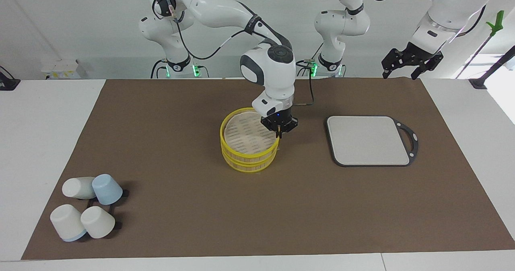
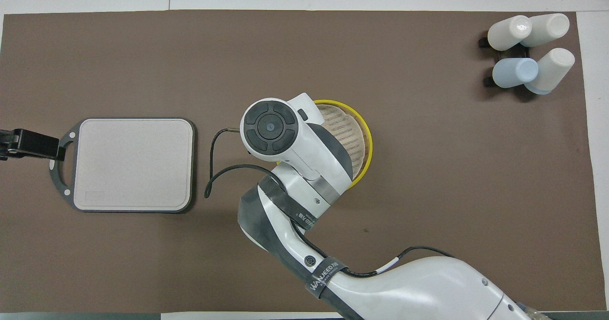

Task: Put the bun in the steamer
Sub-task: 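Lower the lid onto the steamer and open the right gripper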

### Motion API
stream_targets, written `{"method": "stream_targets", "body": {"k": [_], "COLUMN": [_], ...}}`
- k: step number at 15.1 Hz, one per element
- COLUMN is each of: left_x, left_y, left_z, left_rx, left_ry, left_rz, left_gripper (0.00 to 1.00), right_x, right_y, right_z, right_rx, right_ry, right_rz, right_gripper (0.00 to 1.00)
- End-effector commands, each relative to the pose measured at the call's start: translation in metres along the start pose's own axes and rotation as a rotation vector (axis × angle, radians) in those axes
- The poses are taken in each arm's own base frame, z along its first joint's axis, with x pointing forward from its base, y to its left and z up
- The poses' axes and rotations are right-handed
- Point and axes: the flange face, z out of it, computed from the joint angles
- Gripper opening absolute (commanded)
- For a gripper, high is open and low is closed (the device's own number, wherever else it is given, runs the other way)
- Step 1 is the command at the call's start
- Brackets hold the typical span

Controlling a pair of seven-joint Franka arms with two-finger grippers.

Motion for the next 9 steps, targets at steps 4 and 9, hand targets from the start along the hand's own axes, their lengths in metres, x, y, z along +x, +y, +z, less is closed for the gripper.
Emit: {"method": "stream_targets", "body": {"k": [4,9], "left_x": [0.0038,0.0039], "left_y": [-0.0032,-0.0033], "left_z": [-0.0038,-0.0039], "left_rx": [0.020,0.020], "left_ry": [0.009,0.011], "left_rz": [0.007,0.004], "left_gripper": [1.00,1.00], "right_x": [0.0062,0.0073], "right_y": [0.0218,0.0254], "right_z": [0.0067,0.0055], "right_rx": [-0.021,-0.023], "right_ry": [-0.013,-0.013], "right_rz": [-0.008,-0.017], "right_gripper": [0.00,0.00]}}
